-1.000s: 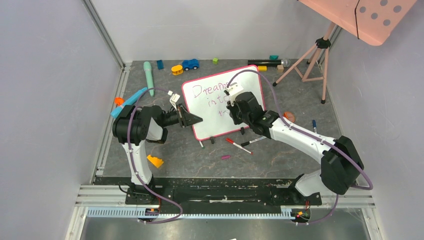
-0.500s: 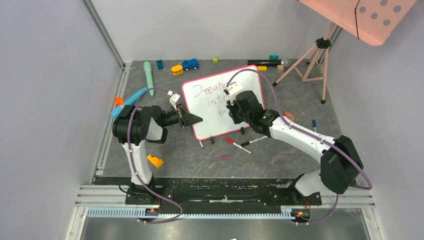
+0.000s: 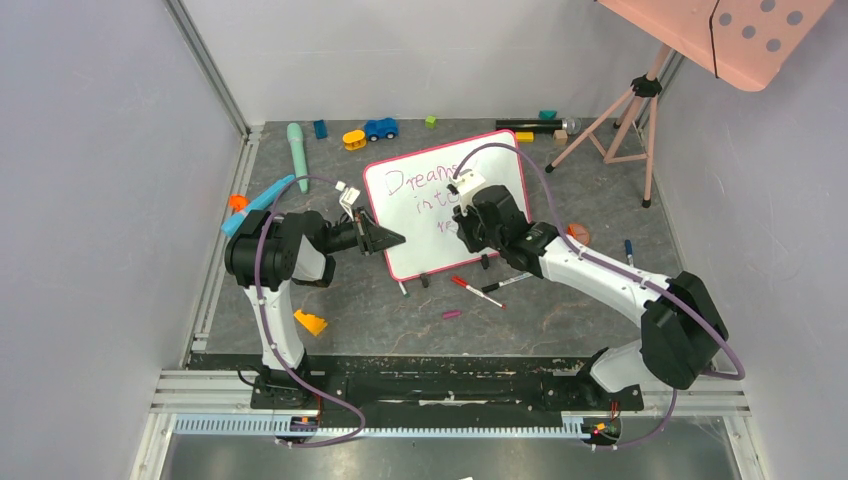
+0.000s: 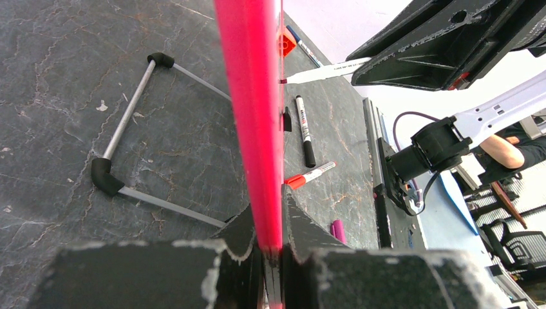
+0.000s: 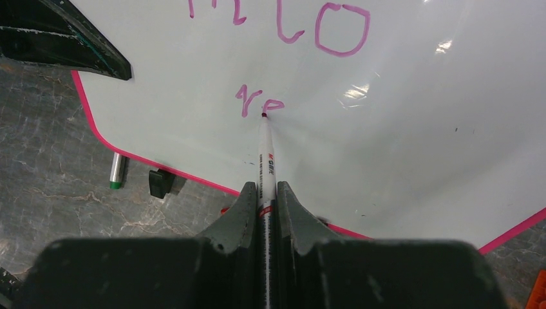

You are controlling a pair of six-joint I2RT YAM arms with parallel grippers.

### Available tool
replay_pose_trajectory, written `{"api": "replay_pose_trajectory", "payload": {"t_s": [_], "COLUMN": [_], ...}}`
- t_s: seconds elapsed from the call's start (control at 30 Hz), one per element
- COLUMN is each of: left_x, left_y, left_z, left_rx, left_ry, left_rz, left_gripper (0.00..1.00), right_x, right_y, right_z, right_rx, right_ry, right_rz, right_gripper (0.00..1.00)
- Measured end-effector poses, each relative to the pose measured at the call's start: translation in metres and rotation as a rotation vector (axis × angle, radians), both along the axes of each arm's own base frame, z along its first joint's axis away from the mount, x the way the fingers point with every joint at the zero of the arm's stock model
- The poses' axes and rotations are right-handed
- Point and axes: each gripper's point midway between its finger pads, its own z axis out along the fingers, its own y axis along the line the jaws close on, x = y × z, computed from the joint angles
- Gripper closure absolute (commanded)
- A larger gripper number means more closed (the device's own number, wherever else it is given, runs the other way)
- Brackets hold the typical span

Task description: Write a sentence on the whiteboard

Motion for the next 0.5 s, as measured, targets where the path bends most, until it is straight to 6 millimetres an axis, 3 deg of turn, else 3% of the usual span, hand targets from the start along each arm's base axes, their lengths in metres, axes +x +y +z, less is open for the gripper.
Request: {"api": "replay_pose_trajectory", "payload": {"t_s": [0.33, 0.5], "left_x": [0.000, 0.000], "left_y": [0.000, 0.000], "left_z": [0.000, 0.000], "left_rx": [0.000, 0.000], "left_ry": [0.000, -0.001], "left_rz": [-0.001, -0.001], "left_gripper": [0.98, 0.98], "right_x": [0.000, 0.002], "right_y": [-0.007, -0.012], "right_z": [0.000, 0.011], "right_rx": [-0.017, -0.003], "right_ry": [0.001, -0.020], "right_rz": [-0.021, -0.037], "right_gripper": [1.00, 1.00]}}
